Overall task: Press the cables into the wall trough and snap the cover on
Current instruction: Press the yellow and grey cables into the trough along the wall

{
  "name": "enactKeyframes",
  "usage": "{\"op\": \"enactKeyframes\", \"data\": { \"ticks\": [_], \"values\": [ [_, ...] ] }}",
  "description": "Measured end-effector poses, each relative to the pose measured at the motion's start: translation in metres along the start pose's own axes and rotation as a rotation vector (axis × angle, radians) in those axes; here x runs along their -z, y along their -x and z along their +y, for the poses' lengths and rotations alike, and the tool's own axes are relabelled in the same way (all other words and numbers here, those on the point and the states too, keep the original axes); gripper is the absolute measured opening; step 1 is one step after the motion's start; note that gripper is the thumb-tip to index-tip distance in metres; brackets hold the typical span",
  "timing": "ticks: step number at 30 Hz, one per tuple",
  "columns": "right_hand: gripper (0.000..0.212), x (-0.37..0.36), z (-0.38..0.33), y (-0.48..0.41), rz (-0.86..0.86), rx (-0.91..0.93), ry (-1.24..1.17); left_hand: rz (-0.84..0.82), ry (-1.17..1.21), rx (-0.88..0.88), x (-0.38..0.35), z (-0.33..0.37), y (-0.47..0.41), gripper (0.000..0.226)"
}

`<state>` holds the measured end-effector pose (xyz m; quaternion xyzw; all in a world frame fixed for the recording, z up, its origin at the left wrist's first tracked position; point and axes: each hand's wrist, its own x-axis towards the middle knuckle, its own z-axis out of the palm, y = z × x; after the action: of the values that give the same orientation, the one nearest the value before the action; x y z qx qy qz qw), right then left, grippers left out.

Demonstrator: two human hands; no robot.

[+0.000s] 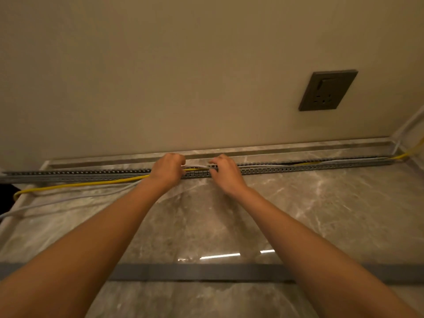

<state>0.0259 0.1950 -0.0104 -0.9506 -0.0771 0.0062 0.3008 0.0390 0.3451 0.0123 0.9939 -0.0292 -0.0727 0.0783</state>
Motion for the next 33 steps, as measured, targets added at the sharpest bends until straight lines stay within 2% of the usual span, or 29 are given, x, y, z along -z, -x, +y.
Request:
{"op": "enactKeyframes", "data": {
  "ticks": [4,9,14,16,20,24,28,33],
  "values": [
    [0.032,-0.024,-0.023,-0.013,-0.024,-0.108,-0.104,-0.015,-0.151,-0.151,-0.001,-0.028,-0.003,0.021],
    [0.023,-0.037,-0.036,-0.017,0.098,-0.286,-0.368,0.003,-0.257,-0.406,-0.003,-0.055,-0.011,0.021],
    [0.012,-0.043,-0.040,-0.018,0.147,-0.329,-0.372,-0.005,-0.276,-0.561,0.003,-0.061,-0.013,0.021],
    [0.007,-0.044,-0.043,-0.020,0.148,-0.356,-0.382,-0.016,-0.232,-0.565,0.009,-0.062,-0.017,0.023],
    [0.009,-0.047,-0.041,-0.021,0.193,-0.389,-0.401,0.043,-0.166,-0.567,0.017,-0.069,-0.027,0.033],
    [0.004,-0.048,-0.037,-0.020,0.190,-0.357,-0.370,0.135,-0.225,-0.590,-0.001,-0.071,-0.017,0.020],
    [0.009,-0.048,-0.034,-0.018,0.160,-0.307,-0.375,0.219,-0.211,-0.593,-0.022,-0.077,-0.008,0.023],
    [0.013,-0.048,-0.034,-0.015,0.164,-0.283,-0.433,0.165,-0.089,-0.520,-0.023,-0.078,-0.010,0.027]
  ]
}}
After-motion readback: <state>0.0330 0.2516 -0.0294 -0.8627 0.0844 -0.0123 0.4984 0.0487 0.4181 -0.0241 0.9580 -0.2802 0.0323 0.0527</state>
